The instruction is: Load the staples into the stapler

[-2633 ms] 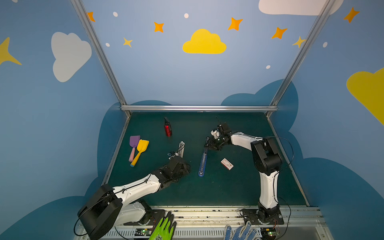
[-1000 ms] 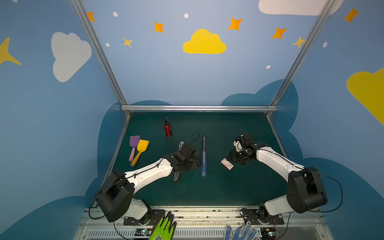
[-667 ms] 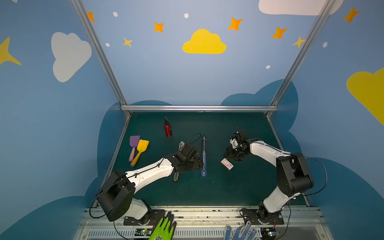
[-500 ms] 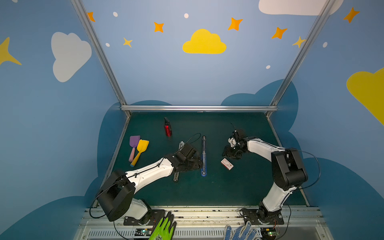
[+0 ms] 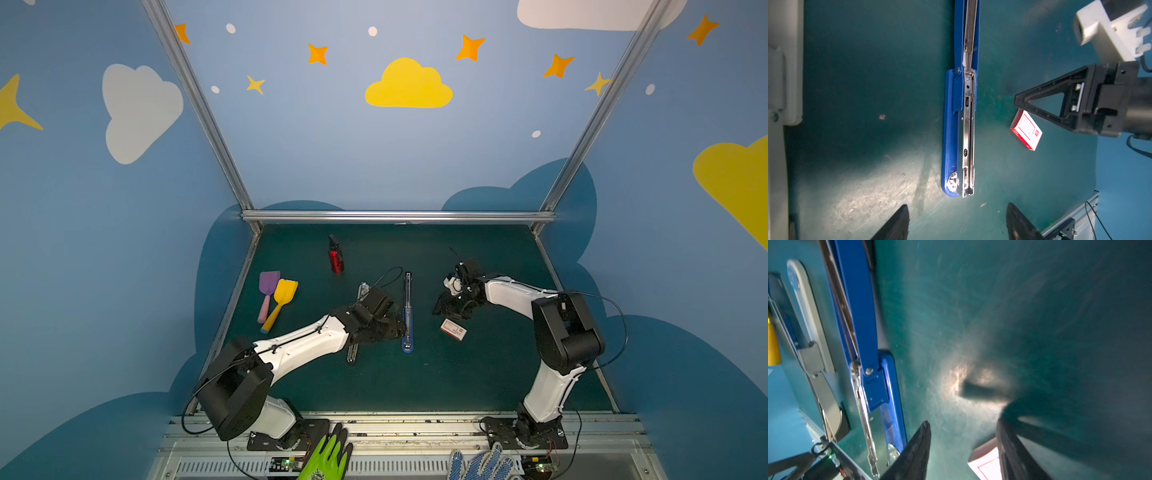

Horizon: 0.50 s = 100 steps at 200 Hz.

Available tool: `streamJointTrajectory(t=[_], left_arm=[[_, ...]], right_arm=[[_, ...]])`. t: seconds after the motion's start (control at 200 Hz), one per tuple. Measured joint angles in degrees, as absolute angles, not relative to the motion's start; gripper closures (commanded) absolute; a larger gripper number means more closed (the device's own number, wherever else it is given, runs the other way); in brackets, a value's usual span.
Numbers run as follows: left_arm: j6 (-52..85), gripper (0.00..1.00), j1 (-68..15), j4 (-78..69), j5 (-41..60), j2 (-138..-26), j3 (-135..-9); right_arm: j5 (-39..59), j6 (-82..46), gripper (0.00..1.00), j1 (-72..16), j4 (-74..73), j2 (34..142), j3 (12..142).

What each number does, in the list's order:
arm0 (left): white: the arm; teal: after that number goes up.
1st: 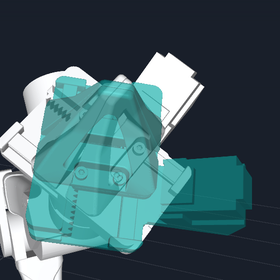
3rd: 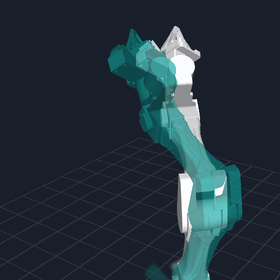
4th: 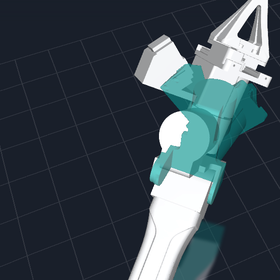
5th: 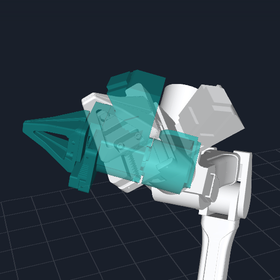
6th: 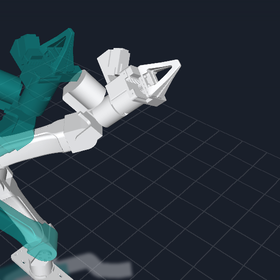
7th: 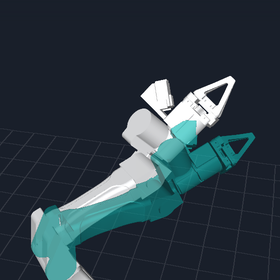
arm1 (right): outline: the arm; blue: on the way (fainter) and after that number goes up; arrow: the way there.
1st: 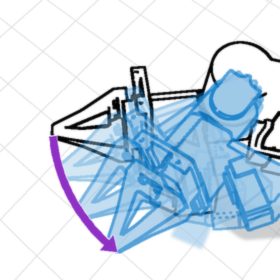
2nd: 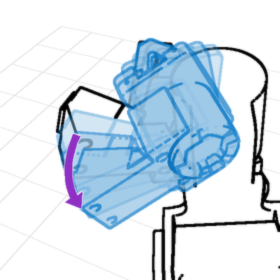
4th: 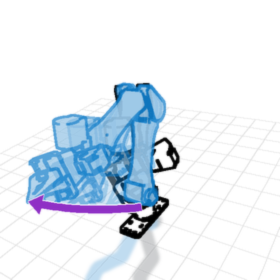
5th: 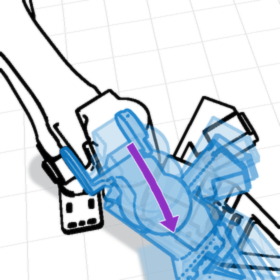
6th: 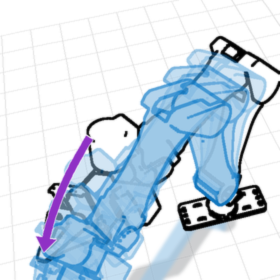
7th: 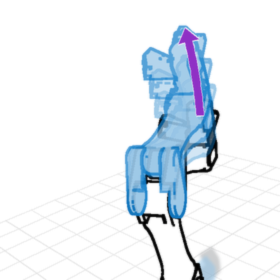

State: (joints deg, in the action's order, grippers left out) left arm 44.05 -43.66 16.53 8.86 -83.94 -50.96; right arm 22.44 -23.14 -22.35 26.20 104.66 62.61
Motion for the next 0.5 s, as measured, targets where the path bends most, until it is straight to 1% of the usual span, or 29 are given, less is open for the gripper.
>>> streamJointTrajectory(t=[0.125, 0.245, 0.376, 0.501], left_arm=[[43.79, 0.29, -43.48, 16.62, 9.69, -85.43, -52.4], [43.29, 0.37, -43.4, 16.95, 11.25, -87.42, -55.29], [42.52, 0.46, -43.38, 17.02, 14.46, -91.02, -59.61], [41.56, 0.5, -43.48, 18.35, 17.91, -96.36, -65.6]], right_arm=[[22.98, -23.22, 0.49, -22.7, 25.93, 103.33, 61.08], [22.76, -23.33, 0.5, -22.57, 26.33, 100.47, 60.2], [19.92, -23.77, 0.5, -21.39, 27.49, 92.84, 59.13], [18.0, -24.88, 0.54, -18.31, 29.54, 86.13, 57.6]])
